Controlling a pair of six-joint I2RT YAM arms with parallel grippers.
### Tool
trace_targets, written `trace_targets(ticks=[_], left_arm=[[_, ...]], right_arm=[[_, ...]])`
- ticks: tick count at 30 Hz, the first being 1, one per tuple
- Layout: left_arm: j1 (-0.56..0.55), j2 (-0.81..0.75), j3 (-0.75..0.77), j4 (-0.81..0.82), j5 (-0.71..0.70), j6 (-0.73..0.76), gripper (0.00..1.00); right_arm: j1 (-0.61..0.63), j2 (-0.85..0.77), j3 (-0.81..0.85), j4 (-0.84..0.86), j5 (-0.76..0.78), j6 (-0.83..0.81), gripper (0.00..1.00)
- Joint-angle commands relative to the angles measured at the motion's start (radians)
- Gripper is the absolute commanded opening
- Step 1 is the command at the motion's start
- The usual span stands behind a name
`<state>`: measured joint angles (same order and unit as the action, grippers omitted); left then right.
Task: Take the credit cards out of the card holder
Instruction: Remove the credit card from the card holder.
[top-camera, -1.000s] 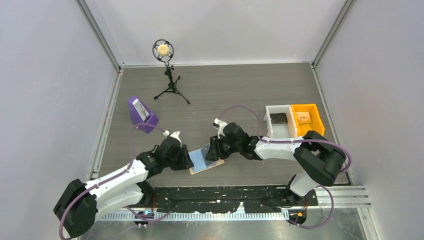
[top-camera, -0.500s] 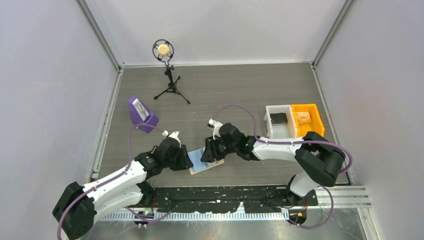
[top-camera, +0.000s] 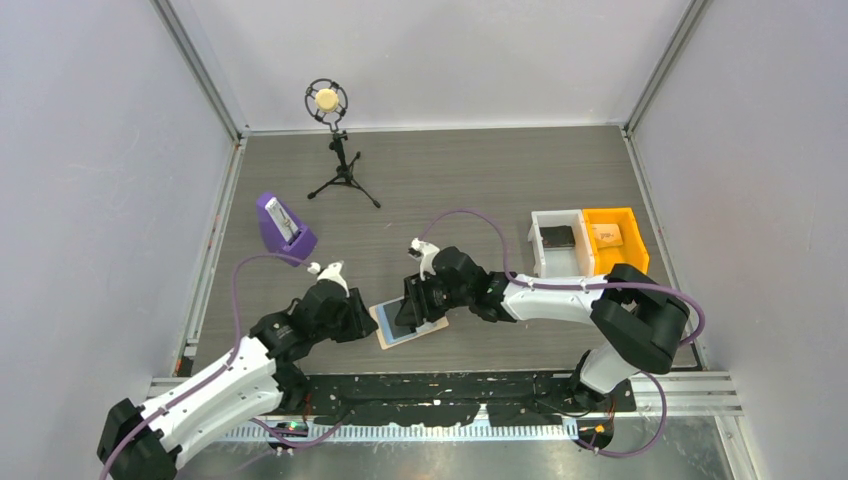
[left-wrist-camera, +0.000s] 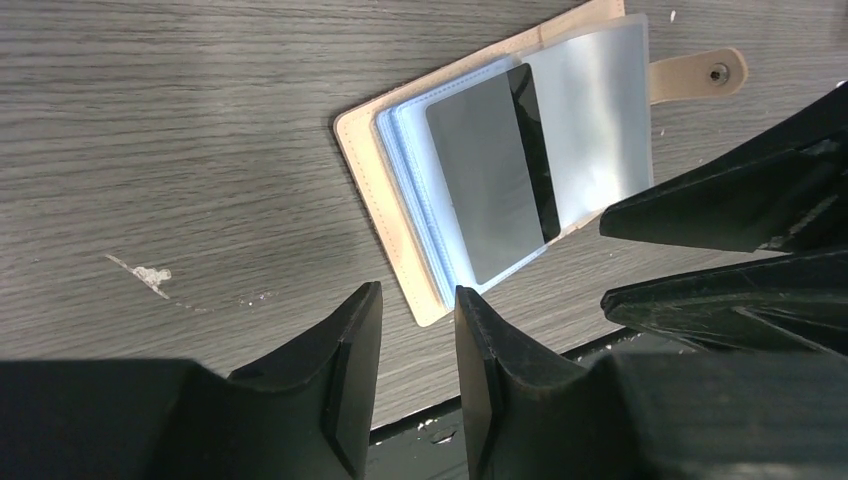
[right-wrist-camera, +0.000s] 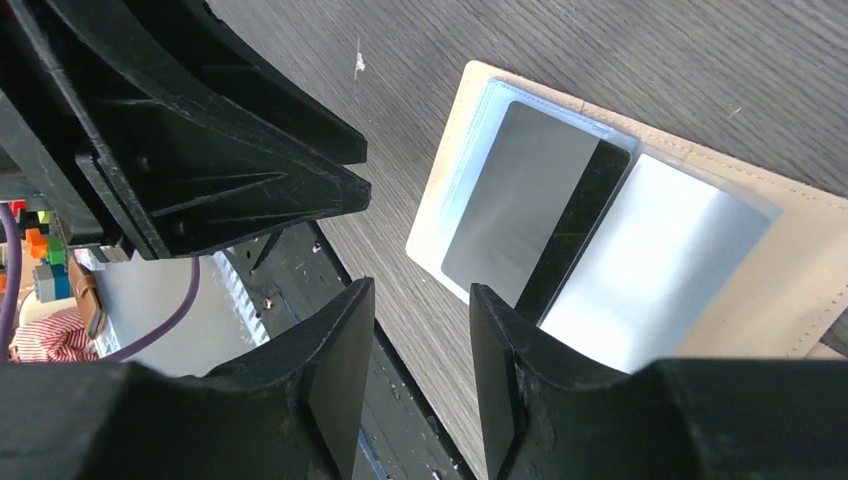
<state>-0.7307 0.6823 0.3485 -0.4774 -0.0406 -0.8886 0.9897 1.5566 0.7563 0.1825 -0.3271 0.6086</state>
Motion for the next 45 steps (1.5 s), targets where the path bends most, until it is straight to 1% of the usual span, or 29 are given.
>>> trace_targets(ticks=[1,4,7,11,15,18,20,25,27,30,32,45], left_arm=[[0.004,-0.025,0.040,-0.002,-0.009,-0.007,0.35],[0.004,-0.015,0.037,0.035,0.006,0.000,0.34],[0.003,0.019,0.041,0.074,0.018,0.005,0.32],[0.003,0.084,0.060,0.117,0.035,0.017,0.30],[0.004,0.153,0.066,0.165,0.036,0.026,0.28],[0.003,0.202,0.064,0.194,0.071,0.028,0.26],[0.004,0.224,0.061,0.222,0.086,0.030,0.24],[0.004,0.258,0.040,0.286,0.108,0.035,0.22],[0.004,0.273,0.035,0.289,0.098,0.036,0.22],[0.004,0.290,0.031,0.277,0.075,0.033,0.21],[0.004,0.304,0.025,0.286,0.074,0.033,0.21],[0.004,0.361,-0.008,0.312,0.084,0.021,0.20]], right_arm=[[0.005,-0.029,0.025,0.006,0.052,0.006,0.48],[0.002,-0.047,0.020,-0.022,0.100,-0.002,0.45],[-0.012,-0.032,0.031,-0.062,0.130,-0.011,0.37],[-0.055,-0.018,0.004,-0.060,0.131,-0.014,0.33],[-0.081,0.003,-0.010,-0.021,0.097,-0.025,0.35],[-0.083,0.033,-0.007,0.007,0.052,-0.024,0.36],[-0.083,0.051,-0.004,0.024,0.035,-0.016,0.35],[-0.084,0.094,0.005,0.056,0.011,-0.005,0.33],[-0.085,0.107,0.013,0.062,0.003,-0.002,0.33],[-0.085,0.121,0.021,0.067,0.007,0.001,0.38],[-0.085,0.130,0.025,0.068,0.010,0.002,0.39],[-0.084,0.170,0.022,0.093,-0.011,0.014,0.35]])
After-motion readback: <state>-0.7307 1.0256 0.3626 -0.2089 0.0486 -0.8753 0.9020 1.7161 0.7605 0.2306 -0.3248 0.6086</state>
